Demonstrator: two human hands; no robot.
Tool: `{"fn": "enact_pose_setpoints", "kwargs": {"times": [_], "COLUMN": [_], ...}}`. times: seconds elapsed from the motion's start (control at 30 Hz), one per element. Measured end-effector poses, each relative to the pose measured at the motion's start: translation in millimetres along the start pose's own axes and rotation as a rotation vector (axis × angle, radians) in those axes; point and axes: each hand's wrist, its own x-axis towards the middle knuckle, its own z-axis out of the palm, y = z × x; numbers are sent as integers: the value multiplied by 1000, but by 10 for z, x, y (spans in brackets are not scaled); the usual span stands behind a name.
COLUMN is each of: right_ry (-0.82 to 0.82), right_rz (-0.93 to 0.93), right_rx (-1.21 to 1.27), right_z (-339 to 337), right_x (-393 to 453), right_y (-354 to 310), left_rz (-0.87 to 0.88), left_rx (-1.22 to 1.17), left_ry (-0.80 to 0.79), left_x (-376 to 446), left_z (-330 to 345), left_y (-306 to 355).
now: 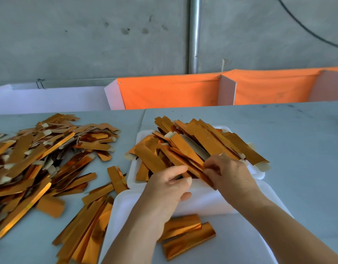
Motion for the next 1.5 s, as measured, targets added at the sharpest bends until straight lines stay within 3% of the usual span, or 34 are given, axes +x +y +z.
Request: {"fn": "enact_pose_setpoints", "kwargs": {"times": [0.07, 0.13, 0.23, 0.3, 0.4, 0.47, 0.53, 0.6, 0.67, 0.8, 0.87, 0.97, 1.13, 1.23, 1.37, 1.5], "right_ry": [89, 284, 444, 313, -215, -512, -676, -718, -651, -328, -341, -339, -358, -389, -485, -491], "right_rz": [-7, -25, 48, 142, 194, 213, 221, 206, 167, -3, -83, -41, -58, -46, 6, -43], "right_rx": [-8, 72, 356, 661, 1222, 1356, 1344, 1300, 1158, 864, 1013, 1248, 1250, 1313, 1428, 1328], "right_z": [5, -30, -123, -172, -271, -298, -282, -265, -267, -292, -301, -308, -334, -367, -401, -440], "right_x": [1, 2, -25, -45, -98, -141, -170, -178, -180, -195, -204, -179, -157, -155, -156, -137], "right_y": [1, 7, -17, -18, -25, -21, -20, -39, -79, -122, -130, -120, -104, -81, -51, -16], "left_rz": [-17, -19, 14, 84, 222, 302, 337, 333, 301, 220, 172, 84, 27, 70, 37, -8], "left_rx": [-49, -79, -75, -42, -149, -274, -332, -340, -349, -286, -281, -153, 88, 186, 97, 31], "left_ry": [-8, -1, 45, 109, 80, -27, -47, -57, -93, -104, -124, -145, -263, -254, -317, -384], "left_x": [9, 11, 13, 22, 1, -17, -42, -42, -50, -50, -67, -97, -153, -143, -195, -233], "left_z": [22, 30, 34, 37, 17, 12, 27, 32, 11, -50, -85, -108, -38, -32, -16, 9], "left_y": [-4, -3, -8, -7, 61, 108, 146, 132, 130, 106, 119, 124, 135, 155, 228, 271]}}
